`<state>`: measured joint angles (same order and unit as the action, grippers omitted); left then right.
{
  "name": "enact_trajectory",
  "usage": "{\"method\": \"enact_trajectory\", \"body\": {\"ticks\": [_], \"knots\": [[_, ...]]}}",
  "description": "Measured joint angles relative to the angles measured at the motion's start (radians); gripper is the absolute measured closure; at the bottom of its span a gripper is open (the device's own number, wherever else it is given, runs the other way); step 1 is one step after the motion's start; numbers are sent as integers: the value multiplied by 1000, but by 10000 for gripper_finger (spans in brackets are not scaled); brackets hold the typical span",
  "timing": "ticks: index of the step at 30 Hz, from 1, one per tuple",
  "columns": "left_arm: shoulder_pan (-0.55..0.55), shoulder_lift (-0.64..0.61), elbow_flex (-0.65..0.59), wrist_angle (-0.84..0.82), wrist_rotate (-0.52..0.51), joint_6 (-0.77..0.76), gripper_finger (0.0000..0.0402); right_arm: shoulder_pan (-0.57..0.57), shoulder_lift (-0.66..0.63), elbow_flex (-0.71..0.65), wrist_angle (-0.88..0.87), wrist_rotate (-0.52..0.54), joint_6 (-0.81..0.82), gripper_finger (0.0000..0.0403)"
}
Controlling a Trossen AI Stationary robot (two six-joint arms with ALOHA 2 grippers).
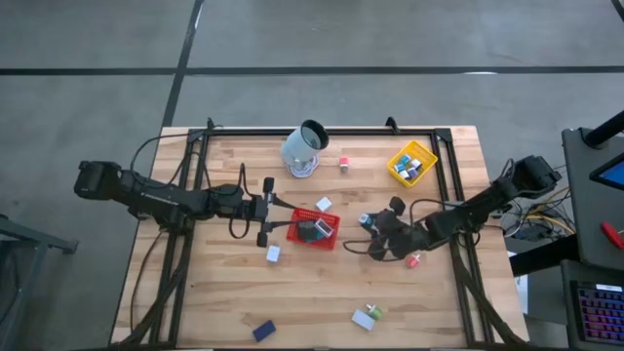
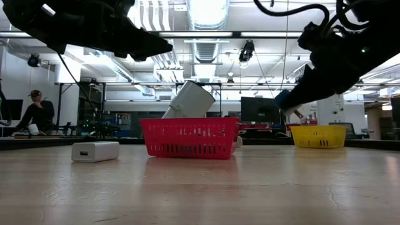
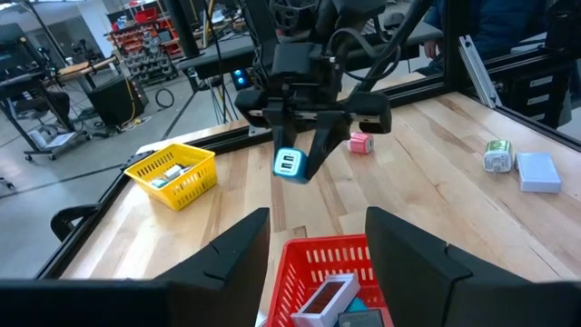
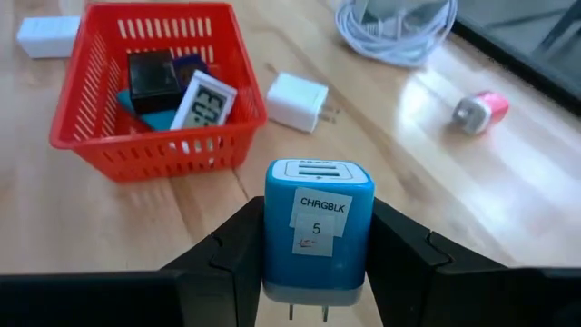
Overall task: Pick & Place Office items
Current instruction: Put the blue charger adapter into the yellow basket
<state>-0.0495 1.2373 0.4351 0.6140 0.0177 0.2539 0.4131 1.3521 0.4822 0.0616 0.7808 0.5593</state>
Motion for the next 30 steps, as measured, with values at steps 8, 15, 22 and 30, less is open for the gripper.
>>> {"method": "enact_trajectory", "body": {"ticks": [8,15,22,30], "knots": [[0,0,0,0,0,-7,215,0,0,-15,97,12,-148,260],[0,0,0,0,-1,-17,215,0,0,-23,245,34,-315,260],[0,0,0,0,-1,-23,216,0,0,-63,477,42,-519,260],[0,0,0,0,-11,-23,215,-1,0,-136,669,-44,-671,260]]}}
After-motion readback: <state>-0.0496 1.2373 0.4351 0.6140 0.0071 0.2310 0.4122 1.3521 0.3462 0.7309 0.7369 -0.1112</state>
